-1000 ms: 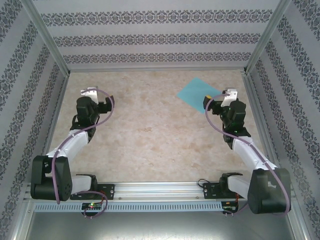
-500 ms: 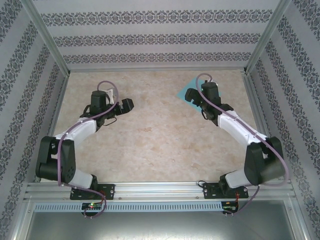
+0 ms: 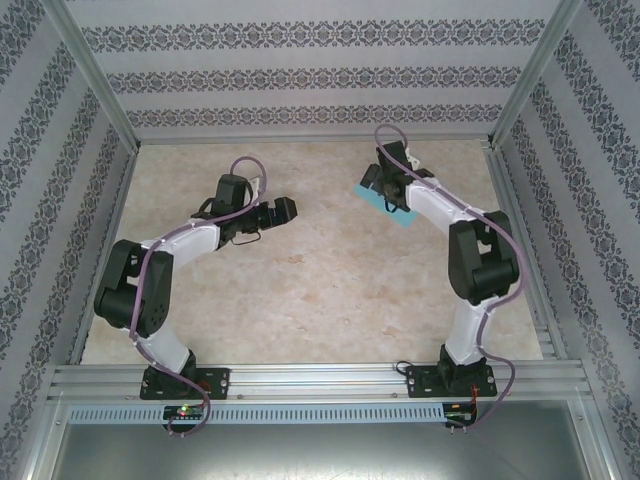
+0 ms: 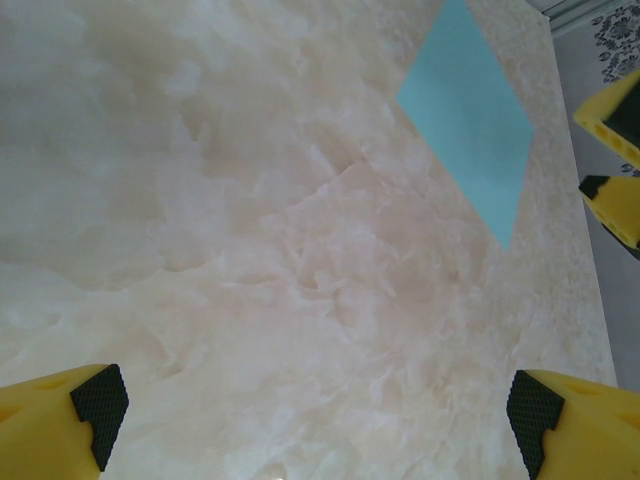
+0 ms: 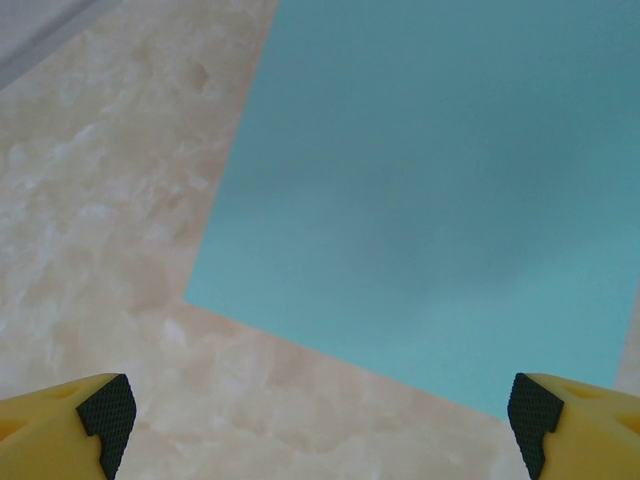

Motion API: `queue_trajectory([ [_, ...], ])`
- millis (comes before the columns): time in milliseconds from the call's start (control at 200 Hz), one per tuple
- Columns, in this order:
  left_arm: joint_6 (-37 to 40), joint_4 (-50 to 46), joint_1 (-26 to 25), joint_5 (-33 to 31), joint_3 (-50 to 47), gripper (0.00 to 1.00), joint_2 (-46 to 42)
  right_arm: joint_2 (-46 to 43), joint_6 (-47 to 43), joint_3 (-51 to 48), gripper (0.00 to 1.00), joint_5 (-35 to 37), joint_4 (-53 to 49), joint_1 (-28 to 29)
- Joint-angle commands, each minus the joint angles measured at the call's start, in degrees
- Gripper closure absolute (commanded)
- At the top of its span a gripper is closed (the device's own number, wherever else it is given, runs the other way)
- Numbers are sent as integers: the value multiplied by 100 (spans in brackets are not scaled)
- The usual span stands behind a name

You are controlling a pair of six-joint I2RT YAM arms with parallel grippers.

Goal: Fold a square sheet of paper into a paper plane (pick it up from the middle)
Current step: Move the paper to the center of the table.

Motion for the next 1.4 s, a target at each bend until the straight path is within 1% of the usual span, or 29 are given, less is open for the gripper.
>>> queue_trajectory([
  [0, -132, -149, -114, 45, 283, 0, 98, 420, 217, 583, 2, 119, -672, -84],
  [255, -283, -33, -257, 160, 489, 0, 384, 1368, 455, 1704, 2, 278, -1607, -310],
  [345, -268, -32, -277, 159, 497, 0, 431, 1634, 490, 2020, 2, 277, -1814, -374],
  [565, -147, -185, -286, 157, 556, 0, 487, 2315, 526, 3079, 2, 410, -2733, -423],
  [799, -1, -365, -286, 157, 614, 0, 551, 2881, 654, 3815, 2, 193, -3370, -378],
  [934, 105, -495, -280, 141, 630, 0, 564, 3003, 748, 3907, 3, 117, -3485, -347],
  [1079, 214, -633, -286, 165, 649, 0, 583, 3247, 890, 4151, 3, 112, -3934, -310],
  [1239, 269, -677, -282, 158, 612, 0, 551, 3121, 941, 3858, 3, 117, -3788, -275],
  [1394, 345, -760, -278, 148, 564, 0, 523, 3051, 854, 3702, 4, 45, -3801, -123],
])
